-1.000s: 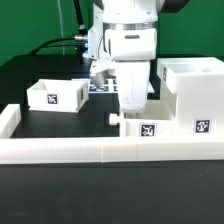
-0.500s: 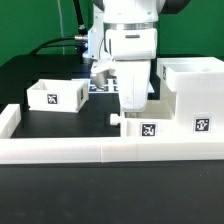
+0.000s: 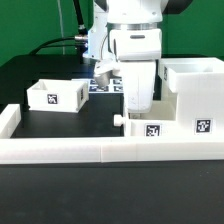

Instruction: Assemble drawer

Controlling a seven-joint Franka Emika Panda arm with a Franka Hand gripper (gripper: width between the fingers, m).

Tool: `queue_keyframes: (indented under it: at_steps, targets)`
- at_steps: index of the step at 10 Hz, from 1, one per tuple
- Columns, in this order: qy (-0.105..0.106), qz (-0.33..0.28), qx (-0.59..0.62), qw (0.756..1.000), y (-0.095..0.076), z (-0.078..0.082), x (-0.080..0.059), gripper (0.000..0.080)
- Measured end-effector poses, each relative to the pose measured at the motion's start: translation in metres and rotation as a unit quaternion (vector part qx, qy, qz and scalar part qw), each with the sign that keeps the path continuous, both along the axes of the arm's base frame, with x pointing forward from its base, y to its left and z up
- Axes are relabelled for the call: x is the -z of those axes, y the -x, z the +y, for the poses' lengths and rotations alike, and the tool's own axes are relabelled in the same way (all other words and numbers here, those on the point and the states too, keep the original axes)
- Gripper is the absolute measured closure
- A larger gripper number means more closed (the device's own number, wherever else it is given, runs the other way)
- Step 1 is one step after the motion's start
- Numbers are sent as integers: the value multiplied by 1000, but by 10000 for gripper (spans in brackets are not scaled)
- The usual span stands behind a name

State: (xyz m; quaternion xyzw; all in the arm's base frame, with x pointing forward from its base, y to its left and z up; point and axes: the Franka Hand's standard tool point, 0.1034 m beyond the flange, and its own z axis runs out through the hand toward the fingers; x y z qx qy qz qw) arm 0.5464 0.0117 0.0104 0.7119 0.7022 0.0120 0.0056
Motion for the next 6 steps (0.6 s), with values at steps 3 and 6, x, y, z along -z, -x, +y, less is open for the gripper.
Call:
queue_keyframes:
  at_steps: [3,6]
  targets:
    - [1,1,1,1000,-1,-2,0,757]
    - [1,1,2,1000,-1,-3,0,757]
